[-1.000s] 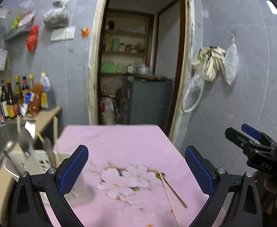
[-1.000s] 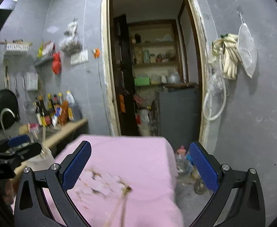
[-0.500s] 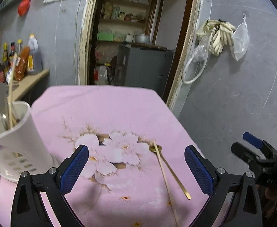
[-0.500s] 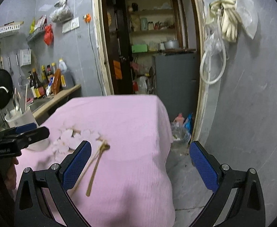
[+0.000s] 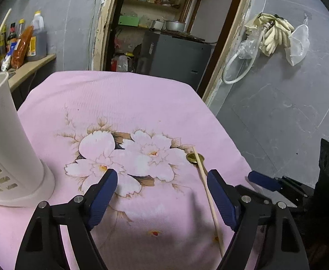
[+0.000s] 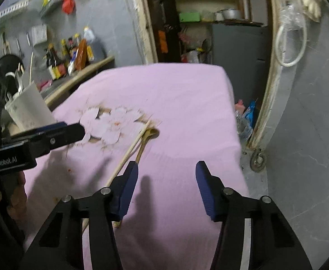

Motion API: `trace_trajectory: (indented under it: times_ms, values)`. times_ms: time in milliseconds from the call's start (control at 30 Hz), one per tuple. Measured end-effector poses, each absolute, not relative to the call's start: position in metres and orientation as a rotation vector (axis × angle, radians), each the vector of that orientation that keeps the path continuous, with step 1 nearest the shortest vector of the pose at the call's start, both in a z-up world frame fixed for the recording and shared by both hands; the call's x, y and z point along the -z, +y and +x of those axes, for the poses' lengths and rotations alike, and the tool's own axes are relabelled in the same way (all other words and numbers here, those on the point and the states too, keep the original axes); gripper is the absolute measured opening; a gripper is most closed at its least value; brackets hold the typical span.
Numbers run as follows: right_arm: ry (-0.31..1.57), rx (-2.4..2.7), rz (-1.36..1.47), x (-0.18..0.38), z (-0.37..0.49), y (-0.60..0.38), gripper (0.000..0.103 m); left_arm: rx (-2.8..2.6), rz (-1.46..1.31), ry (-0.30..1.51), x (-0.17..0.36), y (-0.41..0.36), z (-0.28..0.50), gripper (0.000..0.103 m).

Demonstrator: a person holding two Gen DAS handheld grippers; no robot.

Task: Organize utensils
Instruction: 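Grasp the wooden chopstick with the left tool while the right tool grasps the gold spoon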

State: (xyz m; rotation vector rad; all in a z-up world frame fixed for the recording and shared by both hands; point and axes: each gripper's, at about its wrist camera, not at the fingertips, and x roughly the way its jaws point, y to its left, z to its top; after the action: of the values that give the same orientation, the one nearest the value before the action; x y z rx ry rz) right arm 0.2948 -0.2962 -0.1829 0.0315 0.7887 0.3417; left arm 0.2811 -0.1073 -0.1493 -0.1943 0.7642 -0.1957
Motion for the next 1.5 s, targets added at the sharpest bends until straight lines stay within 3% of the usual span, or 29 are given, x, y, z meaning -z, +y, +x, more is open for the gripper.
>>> trace_trajectory:
  times_ms: [267, 400, 567, 867, 1133, 1500]
  values:
    - [0.835, -0.381, 0.005, 0.185, 0.303, -0.279, 0.048, 0.203, -0.211, 0.783, 0.153, -0.107, 0.288, 0.08]
    - [0.858, -0.373, -0.035, 0.187, 0.307, -0.273, 0.047, 0.217, -0.225, 0.796, 0.156, -0.105, 0.291, 0.075]
    - [0.855, -0.327, -0.055, 0.185, 0.305, -0.277, 0.033, 0.244, -0.236, 0.813, 0.159, -0.108, 0.295, 0.069]
    - [0.851, -0.288, 0.001, 0.182, 0.309, -0.302, 0.017, 0.368, -0.267, 0.871, 0.167, -0.124, 0.312, 0.051]
    - [0.894, -0.391, 0.176, 0.194, 0.331, -0.327, 0.017, 0.444, -0.23, 0.95, 0.178, -0.145, 0.329, 0.032]
    - [0.944, -0.49, 0.243, 0.212, 0.377, -0.327, 0.017, 0.508, -0.195, 1.007, 0.181, -0.157, 0.346, 0.028]
